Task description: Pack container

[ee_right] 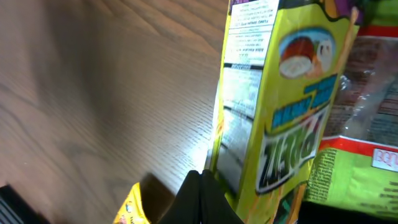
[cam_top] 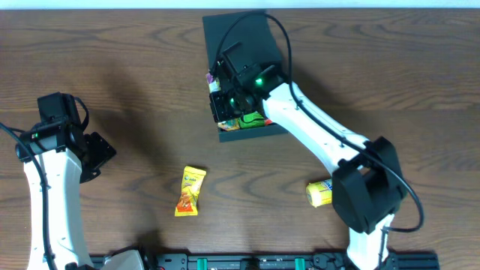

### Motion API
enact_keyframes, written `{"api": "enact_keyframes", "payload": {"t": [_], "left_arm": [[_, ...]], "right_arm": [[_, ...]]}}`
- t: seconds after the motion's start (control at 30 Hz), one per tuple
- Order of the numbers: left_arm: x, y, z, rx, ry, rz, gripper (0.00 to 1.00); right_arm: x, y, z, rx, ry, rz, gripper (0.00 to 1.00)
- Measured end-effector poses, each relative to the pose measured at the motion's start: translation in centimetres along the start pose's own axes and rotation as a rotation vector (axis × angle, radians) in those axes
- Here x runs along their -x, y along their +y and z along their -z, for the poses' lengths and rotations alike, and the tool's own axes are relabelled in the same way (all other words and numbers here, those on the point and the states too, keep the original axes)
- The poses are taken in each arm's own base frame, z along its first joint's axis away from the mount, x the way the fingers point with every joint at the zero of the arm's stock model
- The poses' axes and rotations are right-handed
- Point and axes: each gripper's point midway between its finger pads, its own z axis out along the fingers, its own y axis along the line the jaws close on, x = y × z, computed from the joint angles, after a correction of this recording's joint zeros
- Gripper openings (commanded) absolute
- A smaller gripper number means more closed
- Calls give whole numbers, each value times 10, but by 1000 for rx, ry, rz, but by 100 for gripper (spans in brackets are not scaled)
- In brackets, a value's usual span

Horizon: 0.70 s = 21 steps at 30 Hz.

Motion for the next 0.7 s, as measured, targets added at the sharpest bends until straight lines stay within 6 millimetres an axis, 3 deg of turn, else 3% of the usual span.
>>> {"api": "enact_keyframes", "payload": {"t": [0.27, 0.7], "left_arm": [[0, 0, 0, 0, 0, 0, 95], [0, 0, 0, 0, 0, 0, 95]], "right_arm": [[3, -5, -1, -28, -13, 4, 1], [2, -33, 3, -173, -22, -11, 1]]}}
